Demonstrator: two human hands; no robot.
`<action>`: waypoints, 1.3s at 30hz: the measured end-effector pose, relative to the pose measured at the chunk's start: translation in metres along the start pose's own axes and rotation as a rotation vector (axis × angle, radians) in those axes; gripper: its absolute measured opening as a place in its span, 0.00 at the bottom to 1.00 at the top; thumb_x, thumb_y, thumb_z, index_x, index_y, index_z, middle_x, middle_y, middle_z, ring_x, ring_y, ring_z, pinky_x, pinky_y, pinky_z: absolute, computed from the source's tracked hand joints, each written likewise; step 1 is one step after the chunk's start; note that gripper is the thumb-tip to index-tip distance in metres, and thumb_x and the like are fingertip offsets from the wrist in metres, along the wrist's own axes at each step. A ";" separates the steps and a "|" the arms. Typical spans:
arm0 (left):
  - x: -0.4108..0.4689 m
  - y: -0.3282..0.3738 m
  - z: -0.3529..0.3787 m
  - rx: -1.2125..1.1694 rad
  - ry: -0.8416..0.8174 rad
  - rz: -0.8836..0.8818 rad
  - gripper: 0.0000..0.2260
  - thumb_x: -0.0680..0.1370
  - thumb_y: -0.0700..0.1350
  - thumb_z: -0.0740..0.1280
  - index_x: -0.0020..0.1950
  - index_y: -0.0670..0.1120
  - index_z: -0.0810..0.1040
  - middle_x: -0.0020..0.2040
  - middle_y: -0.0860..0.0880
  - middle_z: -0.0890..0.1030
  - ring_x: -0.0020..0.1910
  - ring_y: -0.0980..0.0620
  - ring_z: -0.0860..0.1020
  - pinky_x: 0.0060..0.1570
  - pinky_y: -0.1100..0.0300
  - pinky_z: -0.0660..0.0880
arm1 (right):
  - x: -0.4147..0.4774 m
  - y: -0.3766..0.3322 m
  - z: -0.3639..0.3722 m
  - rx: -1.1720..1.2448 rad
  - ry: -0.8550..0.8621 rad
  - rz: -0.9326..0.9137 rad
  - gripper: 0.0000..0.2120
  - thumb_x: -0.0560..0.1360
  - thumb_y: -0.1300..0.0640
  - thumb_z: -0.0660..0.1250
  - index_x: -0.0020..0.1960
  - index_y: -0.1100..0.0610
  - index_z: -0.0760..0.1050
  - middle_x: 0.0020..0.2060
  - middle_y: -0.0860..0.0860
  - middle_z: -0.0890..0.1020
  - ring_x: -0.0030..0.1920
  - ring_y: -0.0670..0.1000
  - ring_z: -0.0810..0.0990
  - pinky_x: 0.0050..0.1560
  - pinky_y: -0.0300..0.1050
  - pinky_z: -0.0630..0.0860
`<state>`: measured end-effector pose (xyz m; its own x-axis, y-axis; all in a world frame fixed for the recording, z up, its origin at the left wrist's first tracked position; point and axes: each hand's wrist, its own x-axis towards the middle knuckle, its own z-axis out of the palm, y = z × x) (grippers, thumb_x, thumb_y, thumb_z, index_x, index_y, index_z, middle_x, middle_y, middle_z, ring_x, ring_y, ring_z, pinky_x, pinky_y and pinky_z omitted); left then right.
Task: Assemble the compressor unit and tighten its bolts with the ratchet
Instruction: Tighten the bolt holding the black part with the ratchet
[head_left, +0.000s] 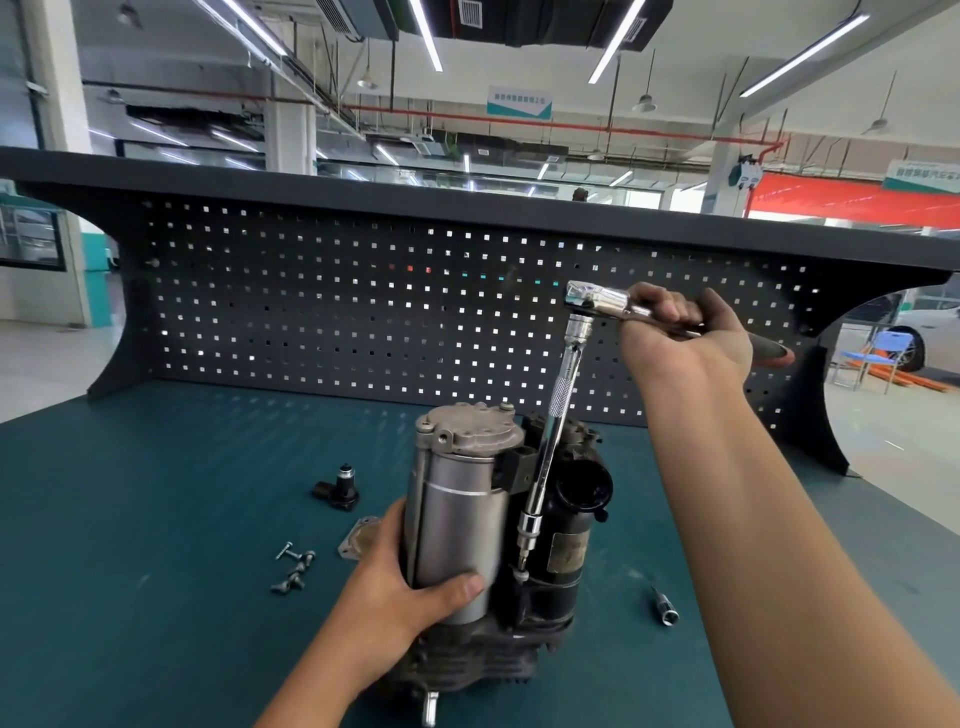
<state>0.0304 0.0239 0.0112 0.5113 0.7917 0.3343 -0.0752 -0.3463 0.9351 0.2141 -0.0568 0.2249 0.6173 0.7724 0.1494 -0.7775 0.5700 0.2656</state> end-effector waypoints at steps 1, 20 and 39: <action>0.000 0.000 0.000 0.004 -0.003 0.003 0.40 0.51 0.67 0.78 0.60 0.69 0.66 0.55 0.64 0.79 0.54 0.62 0.79 0.47 0.68 0.74 | 0.000 0.000 0.000 0.004 0.002 -0.003 0.19 0.75 0.67 0.58 0.28 0.56 0.58 0.17 0.50 0.59 0.15 0.49 0.57 0.28 0.39 0.61; 0.000 0.001 0.000 0.007 -0.007 -0.009 0.38 0.51 0.67 0.77 0.57 0.72 0.66 0.55 0.65 0.79 0.53 0.62 0.79 0.49 0.65 0.74 | -0.001 0.006 0.002 -0.080 -0.033 0.035 0.18 0.75 0.66 0.58 0.28 0.57 0.59 0.18 0.50 0.60 0.16 0.49 0.58 0.24 0.38 0.64; 0.001 0.000 0.000 0.009 -0.008 -0.003 0.39 0.52 0.67 0.77 0.59 0.72 0.65 0.55 0.64 0.79 0.54 0.62 0.79 0.50 0.64 0.74 | -0.009 0.008 -0.001 -0.090 -0.064 -0.010 0.18 0.75 0.65 0.58 0.28 0.57 0.59 0.19 0.50 0.61 0.17 0.49 0.59 0.24 0.38 0.64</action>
<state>0.0307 0.0247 0.0112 0.5187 0.7886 0.3302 -0.0655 -0.3484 0.9350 0.2024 -0.0586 0.2250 0.6293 0.7486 0.2087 -0.7771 0.6029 0.1807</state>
